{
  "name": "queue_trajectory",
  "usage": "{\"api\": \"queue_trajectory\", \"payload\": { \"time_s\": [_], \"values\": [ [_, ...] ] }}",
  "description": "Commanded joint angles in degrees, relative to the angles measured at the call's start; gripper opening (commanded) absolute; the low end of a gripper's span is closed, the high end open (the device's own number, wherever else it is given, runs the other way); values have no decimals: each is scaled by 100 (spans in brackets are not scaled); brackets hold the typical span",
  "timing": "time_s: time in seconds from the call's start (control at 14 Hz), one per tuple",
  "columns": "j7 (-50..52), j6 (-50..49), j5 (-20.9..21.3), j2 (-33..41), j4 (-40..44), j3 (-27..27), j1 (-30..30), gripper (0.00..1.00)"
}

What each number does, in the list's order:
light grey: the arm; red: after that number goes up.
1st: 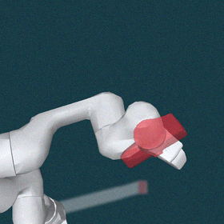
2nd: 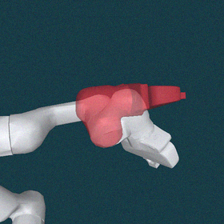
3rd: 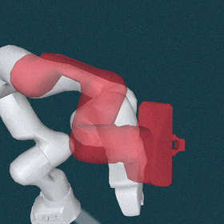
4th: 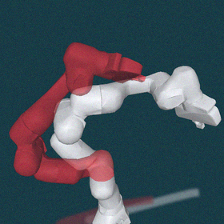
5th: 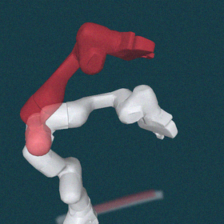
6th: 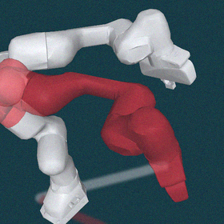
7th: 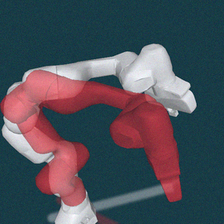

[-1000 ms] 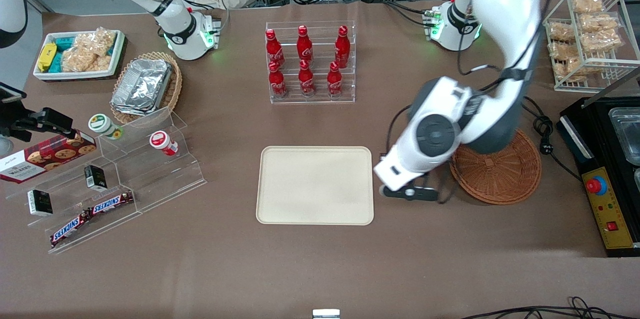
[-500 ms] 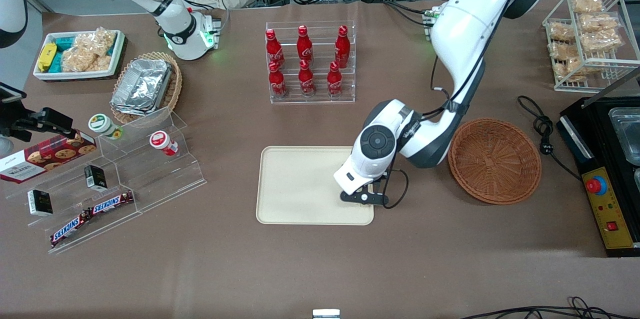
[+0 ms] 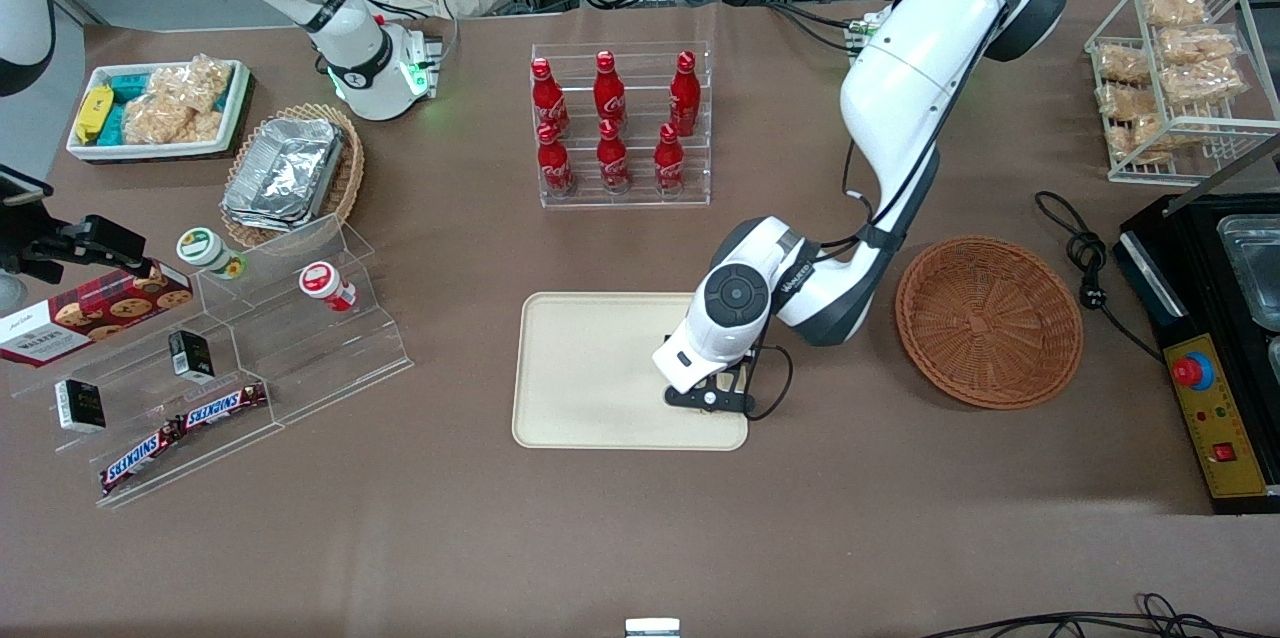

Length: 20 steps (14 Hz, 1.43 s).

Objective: Place sandwich from basket to tray

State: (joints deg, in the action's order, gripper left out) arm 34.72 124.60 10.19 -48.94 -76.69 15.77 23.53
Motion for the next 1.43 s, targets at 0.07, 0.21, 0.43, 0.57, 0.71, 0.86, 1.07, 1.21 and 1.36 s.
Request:
{"api": "queue_trajectory", "payload": {
  "time_s": [0.07,0.21,0.43,0.57,0.71,0.86,1.07,1.21,1.36],
  "values": [
    [106,-1058,1,638,32,5,-163,99],
    [-130,-1612,-8,1069,14,23,-339,99],
    [-930,-2298,-350,1509,14,67,-778,99],
    [-1290,-2711,-395,1869,14,75,-1103,99],
    [-1948,-3142,-430,2247,14,67,-1489,99],
    [-2695,-3442,-421,2581,14,40,-1929,99],
    [-3339,-3610,-351,2933,14,14,-2500,99],
    [-3506,-3627,-351,3109,14,-13,-2747,99],
    [-3979,-3645,-324,3276,14,-30,-2897,99]
  ]
}}
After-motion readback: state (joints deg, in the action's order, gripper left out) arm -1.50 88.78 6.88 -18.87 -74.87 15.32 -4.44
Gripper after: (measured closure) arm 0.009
